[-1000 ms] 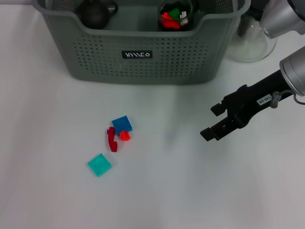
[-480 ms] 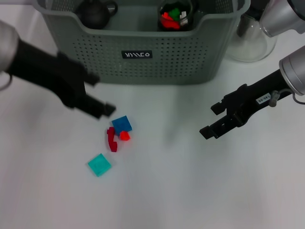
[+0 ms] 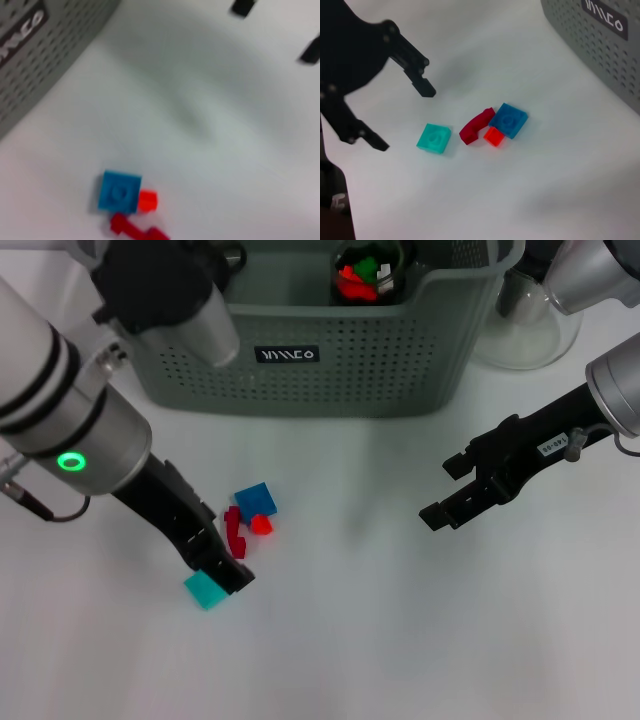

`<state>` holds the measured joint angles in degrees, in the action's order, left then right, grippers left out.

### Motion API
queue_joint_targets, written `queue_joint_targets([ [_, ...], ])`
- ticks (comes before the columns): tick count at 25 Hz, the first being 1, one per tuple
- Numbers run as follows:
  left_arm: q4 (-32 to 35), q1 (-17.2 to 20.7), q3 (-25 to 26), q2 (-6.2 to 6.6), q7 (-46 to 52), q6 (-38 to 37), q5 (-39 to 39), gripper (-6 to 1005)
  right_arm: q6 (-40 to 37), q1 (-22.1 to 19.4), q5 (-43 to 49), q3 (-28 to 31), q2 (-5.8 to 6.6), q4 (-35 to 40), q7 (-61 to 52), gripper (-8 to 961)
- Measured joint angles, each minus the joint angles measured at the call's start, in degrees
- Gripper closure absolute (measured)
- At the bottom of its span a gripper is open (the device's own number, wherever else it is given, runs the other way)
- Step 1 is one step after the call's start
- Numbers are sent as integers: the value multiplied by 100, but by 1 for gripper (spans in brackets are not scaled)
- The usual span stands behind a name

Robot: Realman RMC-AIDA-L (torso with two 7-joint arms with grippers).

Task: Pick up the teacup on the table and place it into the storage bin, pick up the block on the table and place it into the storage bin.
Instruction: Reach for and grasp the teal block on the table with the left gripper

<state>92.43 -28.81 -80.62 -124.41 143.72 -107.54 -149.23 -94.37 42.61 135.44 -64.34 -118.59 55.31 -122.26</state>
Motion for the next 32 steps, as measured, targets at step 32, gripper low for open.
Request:
queue_joint_targets([
  [32, -907, 323, -1616, -40, 603, 1429, -997, 182, 100, -43, 52, 45, -15, -20, 16, 5],
])
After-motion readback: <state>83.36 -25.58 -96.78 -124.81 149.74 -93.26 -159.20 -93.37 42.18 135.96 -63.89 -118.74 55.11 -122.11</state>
